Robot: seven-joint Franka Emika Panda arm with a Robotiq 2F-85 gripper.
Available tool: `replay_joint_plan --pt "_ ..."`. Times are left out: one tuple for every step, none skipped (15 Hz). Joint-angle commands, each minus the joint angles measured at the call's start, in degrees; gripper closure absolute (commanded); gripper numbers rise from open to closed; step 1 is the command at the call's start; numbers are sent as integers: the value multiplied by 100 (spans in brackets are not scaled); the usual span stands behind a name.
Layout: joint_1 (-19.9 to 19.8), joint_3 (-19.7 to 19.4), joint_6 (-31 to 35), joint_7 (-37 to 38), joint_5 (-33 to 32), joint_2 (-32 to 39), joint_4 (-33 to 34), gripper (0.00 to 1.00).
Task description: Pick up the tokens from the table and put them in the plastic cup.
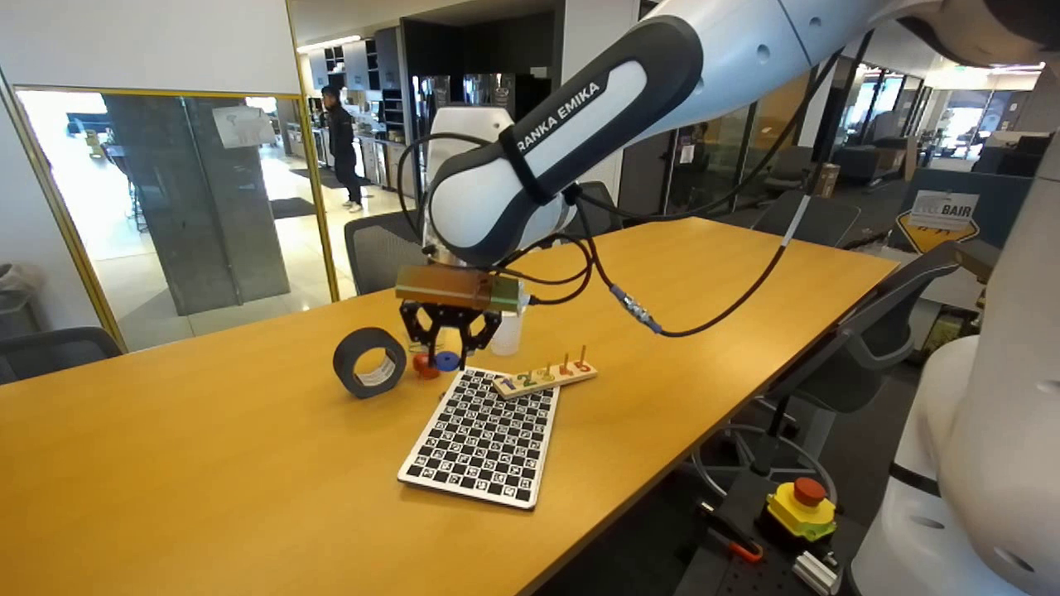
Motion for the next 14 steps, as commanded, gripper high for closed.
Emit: replay_joint_plan --pt "-396 -203 30 -324 -212 129 416 78" --pt "-493 -272 76 -376 -245 219 527 78" --pt "-590 -348 93 -445 -230 351 696 78" --pt "-665 -413 123 -479 -234 463 820 78" --pt "-729 -481 107 -493 -243 646 1034 78" --pt "-781 -547 105 -513 -244 792 1195 78" --pt "-823 -604 74 -567 -203 980 1407 78" --pt "-857 -662 43 -603 -164 1193 1642 78" --pt "-879 -719 35 -621 -153 1367 1823 78" --pt "-892 -783 2 -598 -156 1576 2056 78" --pt "-896 -844 -20 -578 -154 1757 2254 78" --pt "-913 -899 -60 -596 -121 1961 2490 78" --pt "-914 -960 -83 -573 -119 2137 2693 78" --pt "-913 -1018 -91 -544 -115 2298 2880 78"
